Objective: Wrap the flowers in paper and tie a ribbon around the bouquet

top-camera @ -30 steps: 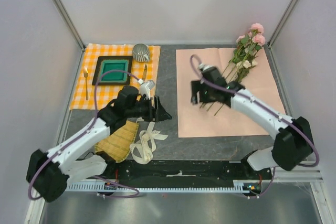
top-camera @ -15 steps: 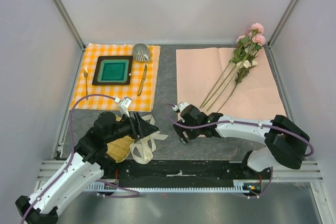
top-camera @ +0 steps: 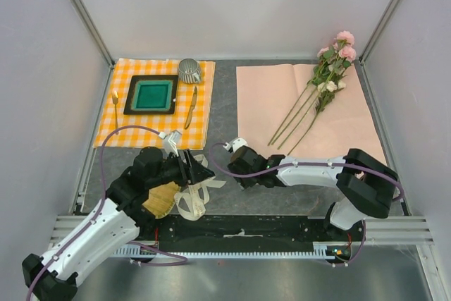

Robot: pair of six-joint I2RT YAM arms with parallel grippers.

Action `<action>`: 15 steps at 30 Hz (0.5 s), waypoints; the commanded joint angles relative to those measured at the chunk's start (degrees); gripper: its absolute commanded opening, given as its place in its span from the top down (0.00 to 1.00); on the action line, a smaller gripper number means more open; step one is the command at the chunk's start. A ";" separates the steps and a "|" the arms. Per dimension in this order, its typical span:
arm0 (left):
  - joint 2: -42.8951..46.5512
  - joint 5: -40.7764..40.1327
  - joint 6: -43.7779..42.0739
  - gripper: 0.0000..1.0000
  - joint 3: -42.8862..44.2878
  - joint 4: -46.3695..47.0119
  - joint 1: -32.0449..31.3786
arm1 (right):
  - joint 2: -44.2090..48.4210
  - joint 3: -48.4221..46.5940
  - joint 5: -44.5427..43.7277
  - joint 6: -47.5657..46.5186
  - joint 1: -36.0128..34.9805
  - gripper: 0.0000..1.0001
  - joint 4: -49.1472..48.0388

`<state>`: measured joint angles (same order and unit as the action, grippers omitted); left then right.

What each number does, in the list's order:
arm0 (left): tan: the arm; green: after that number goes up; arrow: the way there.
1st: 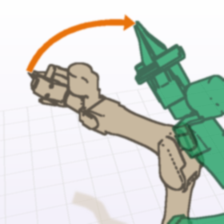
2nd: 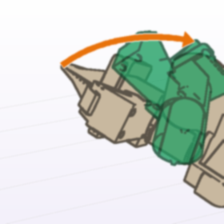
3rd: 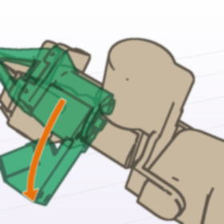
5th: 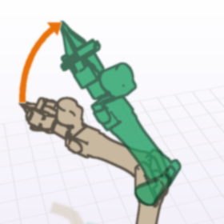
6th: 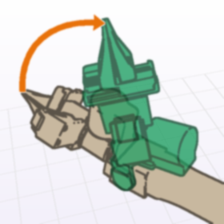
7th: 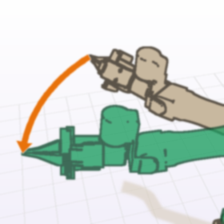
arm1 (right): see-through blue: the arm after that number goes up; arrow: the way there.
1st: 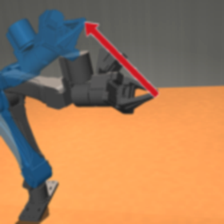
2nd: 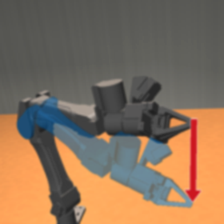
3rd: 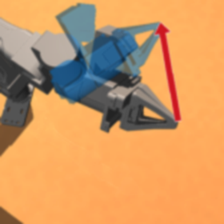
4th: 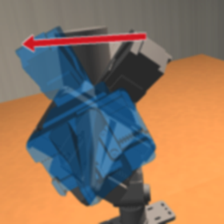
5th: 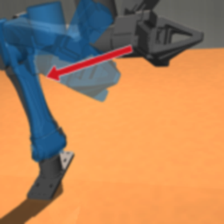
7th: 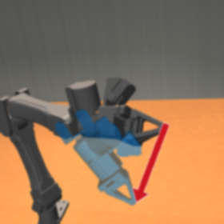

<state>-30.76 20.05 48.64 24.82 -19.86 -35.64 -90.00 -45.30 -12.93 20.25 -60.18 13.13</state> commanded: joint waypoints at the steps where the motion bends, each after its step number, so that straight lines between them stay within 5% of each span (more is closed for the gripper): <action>1: -2.80 1.12 1.98 0.32 0.32 4.29 0.13 | -0.98 0.82 -7.62 3.13 -0.11 0.43 2.69; 8: -12.29 0.96 8.30 0.33 -2.23 15.36 0.13 | 1.75 0.13 -8.17 0.32 -0.11 0.71 1.99; 15: -31.79 -0.11 19.98 0.26 1.10 25.55 0.13 | 4.83 -0.40 -7.11 -0.30 1.47 0.79 3.31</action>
<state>-54.15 19.81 59.51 23.20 -4.25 -35.64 -88.51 -45.25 -19.07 21.08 -59.88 15.68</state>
